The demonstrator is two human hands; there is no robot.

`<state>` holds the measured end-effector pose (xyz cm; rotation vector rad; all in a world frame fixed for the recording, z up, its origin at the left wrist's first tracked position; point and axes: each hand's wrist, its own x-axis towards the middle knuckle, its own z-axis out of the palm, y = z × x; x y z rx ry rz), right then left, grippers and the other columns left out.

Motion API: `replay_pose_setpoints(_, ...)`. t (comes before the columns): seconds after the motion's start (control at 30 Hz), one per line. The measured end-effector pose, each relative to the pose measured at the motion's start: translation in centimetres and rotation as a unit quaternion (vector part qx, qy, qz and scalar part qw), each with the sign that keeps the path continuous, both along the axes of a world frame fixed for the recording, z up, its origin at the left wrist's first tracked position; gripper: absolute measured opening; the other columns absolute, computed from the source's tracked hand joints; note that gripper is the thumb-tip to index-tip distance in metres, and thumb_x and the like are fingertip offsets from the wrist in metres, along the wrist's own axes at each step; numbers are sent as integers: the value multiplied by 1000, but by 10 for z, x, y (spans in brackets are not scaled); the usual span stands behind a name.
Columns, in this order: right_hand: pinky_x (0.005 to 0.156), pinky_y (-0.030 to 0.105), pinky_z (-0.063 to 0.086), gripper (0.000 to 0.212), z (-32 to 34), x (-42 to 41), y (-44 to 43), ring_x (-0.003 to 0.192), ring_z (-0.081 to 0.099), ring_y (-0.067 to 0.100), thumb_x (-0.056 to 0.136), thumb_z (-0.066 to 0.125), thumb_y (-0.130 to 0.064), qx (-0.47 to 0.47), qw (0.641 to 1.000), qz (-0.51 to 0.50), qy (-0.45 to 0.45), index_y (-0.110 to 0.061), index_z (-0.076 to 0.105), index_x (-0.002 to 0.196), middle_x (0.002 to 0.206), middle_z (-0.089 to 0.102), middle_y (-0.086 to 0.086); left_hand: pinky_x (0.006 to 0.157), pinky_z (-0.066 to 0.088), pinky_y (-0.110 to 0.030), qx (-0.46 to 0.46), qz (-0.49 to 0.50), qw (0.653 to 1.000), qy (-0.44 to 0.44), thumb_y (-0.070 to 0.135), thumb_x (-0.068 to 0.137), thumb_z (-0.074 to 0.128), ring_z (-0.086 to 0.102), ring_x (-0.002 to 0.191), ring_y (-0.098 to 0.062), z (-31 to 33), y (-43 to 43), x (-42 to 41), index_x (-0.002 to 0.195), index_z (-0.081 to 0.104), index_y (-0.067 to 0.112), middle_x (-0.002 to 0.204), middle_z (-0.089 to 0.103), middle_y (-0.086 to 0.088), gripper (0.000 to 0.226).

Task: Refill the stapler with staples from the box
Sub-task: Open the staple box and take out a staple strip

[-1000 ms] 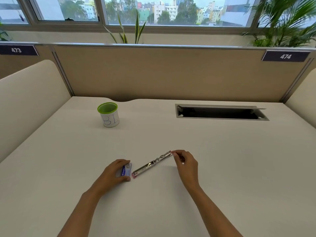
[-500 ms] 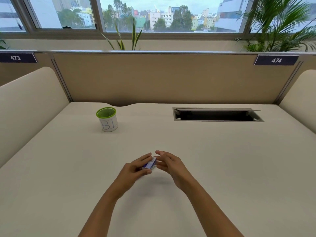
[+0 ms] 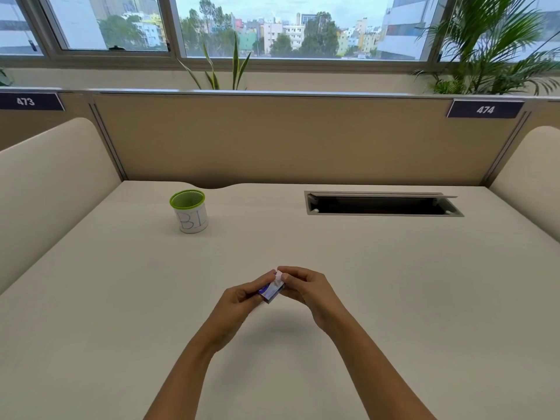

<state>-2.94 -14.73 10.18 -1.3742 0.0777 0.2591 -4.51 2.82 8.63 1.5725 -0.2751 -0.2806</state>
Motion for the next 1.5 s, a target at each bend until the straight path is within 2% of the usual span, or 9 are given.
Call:
replay_pose_setpoints(0.23,79,24,57,22,-2,1,-1,94,69,18,89,58,-8,-14,999,-33,0,-12,67,109,101,72,11,93,46,-11,-2,43,999,-6,-1,92,45,53,121,-2,-4,-3,0,115,66,32,124,63,16,44)
replay_pose_setpoints(0.37,79,24,57,21,-3,1,1,89,71,17,93,53,-12,-50,996,-69,-14,-14,66,109,96,73,10,101,41,-22,13,39,999,9,0,85,43,50,124,-2,-5,-4,1,120,61,34,129,60,16,53)
replay_pose_setpoints(0.63,65,15,55,26,1,-3,4,81,71,10,95,45,-12,-119,982,-118,-85,-21,68,102,92,73,6,82,51,-16,17,28,999,31,13,69,48,54,119,-6,-2,-17,-5,124,52,38,129,57,13,61)
replay_pose_setpoints(0.83,67,18,57,25,3,-6,6,82,71,12,94,44,-8,-122,977,-144,-96,-22,65,96,94,71,3,84,53,-20,38,71,996,25,30,75,75,58,111,-3,1,-24,-6,125,49,41,122,58,19,58)
replay_pose_setpoints(0.9,67,17,56,23,3,-7,6,83,71,13,93,45,-6,-114,979,-141,-89,-19,64,93,93,70,5,87,54,-24,71,97,993,7,26,75,77,60,109,-9,0,-27,-6,123,52,36,120,61,13,55)
replay_pose_setpoints(1.03,77,27,58,19,1,-5,5,89,69,15,91,49,-8,-160,976,-118,-91,-17,66,90,93,71,1,71,52,-12,86,154,984,-26,19,77,74,63,95,-5,1,-29,-6,112,61,32,110,66,12,40)
replay_pose_setpoints(1.13,82,30,58,11,-2,-3,3,90,68,13,87,58,-18,-186,973,-109,-84,-20,68,92,93,72,-2,71,52,-10,113,169,978,-47,16,78,73,62,96,-4,4,-27,-5,108,63,32,107,66,12,36)
replay_pose_setpoints(1.33,73,19,57,12,-11,-5,0,88,71,19,89,60,-12,-67,994,-86,31,-8,70,95,103,70,11,69,47,-2,159,178,968,-75,12,81,69,63,92,-6,10,-21,-1,111,67,20,107,68,4,31)
replay_pose_setpoints(1.5,74,19,56,16,-10,-6,0,88,71,21,87,62,-16,-71,994,-75,33,-4,72,91,98,72,14,70,46,-1,175,171,966,-84,11,81,69,64,94,-11,12,-20,-1,111,67,17,108,69,1,31)
